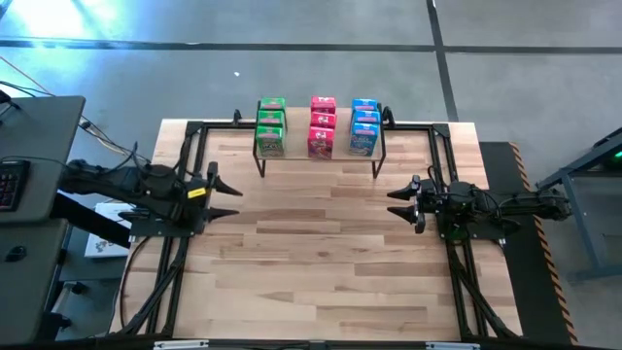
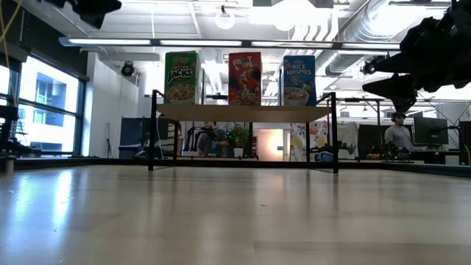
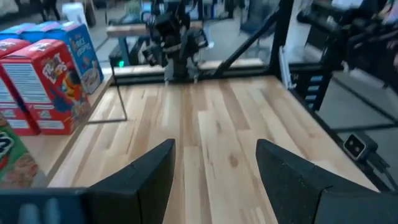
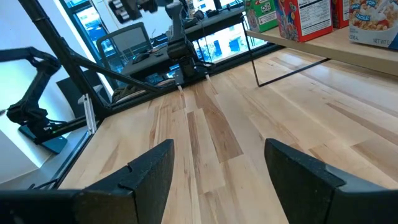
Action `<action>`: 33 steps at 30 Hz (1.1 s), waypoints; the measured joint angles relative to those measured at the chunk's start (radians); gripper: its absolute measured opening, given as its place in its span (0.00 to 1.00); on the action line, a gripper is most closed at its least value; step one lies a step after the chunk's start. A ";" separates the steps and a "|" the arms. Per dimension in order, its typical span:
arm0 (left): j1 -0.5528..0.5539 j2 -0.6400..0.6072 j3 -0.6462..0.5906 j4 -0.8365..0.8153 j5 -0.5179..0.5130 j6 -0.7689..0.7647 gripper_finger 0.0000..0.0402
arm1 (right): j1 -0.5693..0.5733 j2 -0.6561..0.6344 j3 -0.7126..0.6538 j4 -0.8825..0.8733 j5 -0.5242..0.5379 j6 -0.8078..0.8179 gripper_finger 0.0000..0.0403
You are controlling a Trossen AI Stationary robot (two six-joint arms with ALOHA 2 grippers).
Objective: Stack cereal on shelf
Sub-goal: Return to Home Position
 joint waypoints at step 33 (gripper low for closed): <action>0.000 -0.375 -0.577 0.495 -0.023 0.031 0.54 | 0.000 0.000 0.000 0.000 0.000 0.000 0.60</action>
